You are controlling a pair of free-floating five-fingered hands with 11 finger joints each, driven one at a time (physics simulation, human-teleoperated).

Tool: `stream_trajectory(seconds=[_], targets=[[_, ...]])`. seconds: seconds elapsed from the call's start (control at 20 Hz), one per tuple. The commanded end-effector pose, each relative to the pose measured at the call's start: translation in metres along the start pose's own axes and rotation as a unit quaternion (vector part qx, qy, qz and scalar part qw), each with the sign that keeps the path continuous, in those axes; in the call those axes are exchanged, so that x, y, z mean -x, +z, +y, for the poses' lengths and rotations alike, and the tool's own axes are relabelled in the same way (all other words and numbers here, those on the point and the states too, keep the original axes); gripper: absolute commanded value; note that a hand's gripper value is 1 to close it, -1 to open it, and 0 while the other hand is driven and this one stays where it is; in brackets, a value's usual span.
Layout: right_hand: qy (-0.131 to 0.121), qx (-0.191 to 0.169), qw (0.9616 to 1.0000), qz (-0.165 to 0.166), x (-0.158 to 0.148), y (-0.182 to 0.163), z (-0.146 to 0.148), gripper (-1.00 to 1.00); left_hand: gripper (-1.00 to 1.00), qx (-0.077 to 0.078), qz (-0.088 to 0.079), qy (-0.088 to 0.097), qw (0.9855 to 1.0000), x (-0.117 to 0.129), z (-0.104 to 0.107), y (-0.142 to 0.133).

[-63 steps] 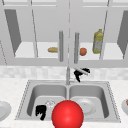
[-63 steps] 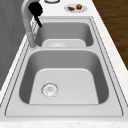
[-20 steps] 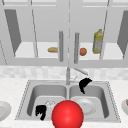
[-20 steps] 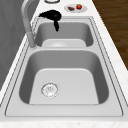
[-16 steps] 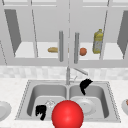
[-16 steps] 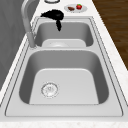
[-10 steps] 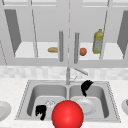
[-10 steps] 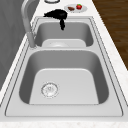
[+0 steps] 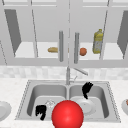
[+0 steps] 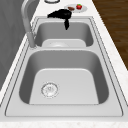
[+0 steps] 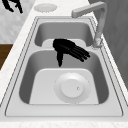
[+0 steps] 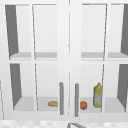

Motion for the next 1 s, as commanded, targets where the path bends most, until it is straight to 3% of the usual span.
stream_trajectory(seconds=[0.0,0.35,0.95], targets=[[-0.001,-0.014,0.999,-0.042,0.005,0.008,0.0,-1.0,0.0,0.0,0.0,0.0,1.0,0.0,0.0,0.0],[0.003,-0.023,0.9958,-0.088,0.015,0.025,-0.009,-1.0,0.0,0.0,0.0,0.0,1.0,0.0,0.0,0.0],[-0.003,-0.04,0.9871,-0.155,0.038,0.065,-0.045,-1.0,0.0,0.0,0.0,0.0,1.0,0.0,0.0,0.0]])
